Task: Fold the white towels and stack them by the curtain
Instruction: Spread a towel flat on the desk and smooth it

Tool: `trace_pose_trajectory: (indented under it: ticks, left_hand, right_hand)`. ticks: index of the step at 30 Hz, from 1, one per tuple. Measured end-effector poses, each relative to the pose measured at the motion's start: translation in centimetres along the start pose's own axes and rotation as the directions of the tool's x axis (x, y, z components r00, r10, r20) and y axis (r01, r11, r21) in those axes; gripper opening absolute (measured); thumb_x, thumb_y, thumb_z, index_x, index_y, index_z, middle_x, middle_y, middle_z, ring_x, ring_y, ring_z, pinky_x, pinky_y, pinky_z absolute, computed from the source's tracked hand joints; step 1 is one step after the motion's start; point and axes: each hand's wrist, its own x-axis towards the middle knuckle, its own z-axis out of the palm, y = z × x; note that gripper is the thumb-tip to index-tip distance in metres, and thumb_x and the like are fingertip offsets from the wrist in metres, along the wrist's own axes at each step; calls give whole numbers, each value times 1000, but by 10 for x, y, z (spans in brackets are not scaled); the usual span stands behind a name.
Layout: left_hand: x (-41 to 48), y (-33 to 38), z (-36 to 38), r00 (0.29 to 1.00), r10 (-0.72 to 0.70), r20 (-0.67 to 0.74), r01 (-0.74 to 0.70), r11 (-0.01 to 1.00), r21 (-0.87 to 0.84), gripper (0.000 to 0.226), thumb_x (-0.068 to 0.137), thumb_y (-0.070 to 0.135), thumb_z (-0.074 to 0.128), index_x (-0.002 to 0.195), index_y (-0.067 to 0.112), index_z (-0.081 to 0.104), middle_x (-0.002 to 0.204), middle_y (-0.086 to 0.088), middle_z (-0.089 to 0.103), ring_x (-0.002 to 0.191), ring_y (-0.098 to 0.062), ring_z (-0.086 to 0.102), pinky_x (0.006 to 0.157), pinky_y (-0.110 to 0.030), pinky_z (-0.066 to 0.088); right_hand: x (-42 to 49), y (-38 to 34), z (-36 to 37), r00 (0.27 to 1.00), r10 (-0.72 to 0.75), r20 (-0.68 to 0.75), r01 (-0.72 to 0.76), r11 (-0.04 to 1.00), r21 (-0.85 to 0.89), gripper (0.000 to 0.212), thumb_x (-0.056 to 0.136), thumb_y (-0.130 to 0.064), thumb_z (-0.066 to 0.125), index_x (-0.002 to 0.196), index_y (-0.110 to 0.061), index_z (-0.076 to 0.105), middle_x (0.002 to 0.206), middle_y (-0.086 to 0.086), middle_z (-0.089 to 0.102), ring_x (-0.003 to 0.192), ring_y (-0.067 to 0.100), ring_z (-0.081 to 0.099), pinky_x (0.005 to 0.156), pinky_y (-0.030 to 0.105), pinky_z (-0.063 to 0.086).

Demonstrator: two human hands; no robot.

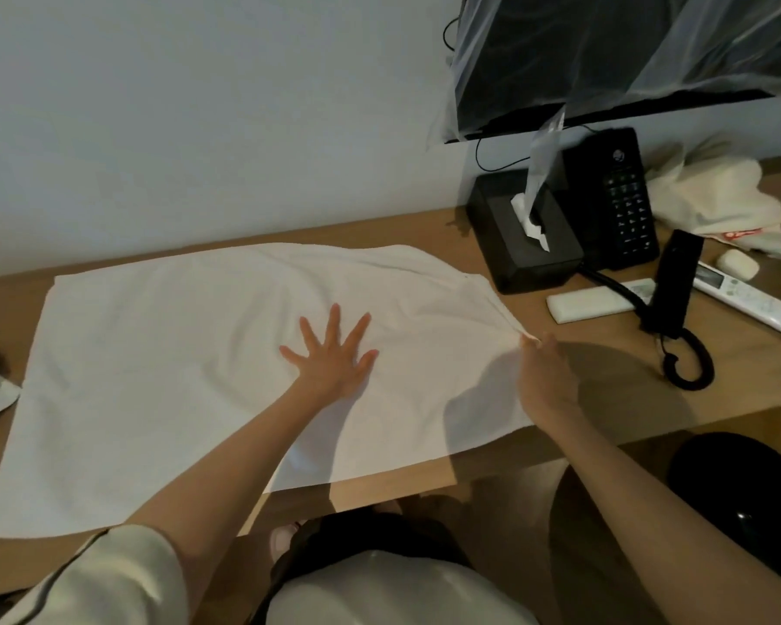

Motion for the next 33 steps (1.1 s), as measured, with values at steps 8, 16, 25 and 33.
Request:
trace_pose_trajectory:
  ticks: [8, 16, 25, 33]
  left_hand:
    - [14, 17, -29, 935, 142, -326, -86, 980, 180, 45, 98, 52, 29, 126, 25, 52, 129, -6, 42, 117, -29, 41, 97, -46, 33]
    - [41, 21, -43, 943, 271, -192, -266, 963, 51, 43, 100, 35, 38, 143, 32, 34, 151, -3, 24, 133, -29, 28, 93, -41, 43]
    - [52, -2, -50, 971, 183, -152, -216, 946, -242, 43, 97, 15, 43, 138, 25, 46, 139, -7, 41, 123, -29, 37, 96, -35, 36]
    - [40, -25, -43, 970, 0, -244, -89, 930, -357, 24, 95, 8, 41, 107, 1, 60, 107, -16, 60, 112, -29, 43, 89, -28, 20]
  right_hand:
    - [29, -30, -21, 960, -168, -226, 197, 974, 112, 36, 84, 4, 50, 115, -5, 65, 135, 21, 51, 115, 40, 48, 90, 47, 42]
    - [110, -85, -28, 969, -246, 12, 232, 930, 284, 35, 101, -19, 40, 135, -12, 45, 145, 7, 38, 133, 24, 32, 108, 36, 31]
    - [127, -99, -27, 975, -213, -63, 222, 955, 198, 20, 93, -20, 51, 110, -9, 55, 111, 9, 59, 101, 30, 57, 77, 31, 39]
    - [70, -96, -10, 767, -628, 136, 488, 707, 512, 22, 83, -40, 68, 85, -19, 70, 93, -8, 60, 94, 10, 53, 84, 31, 38]
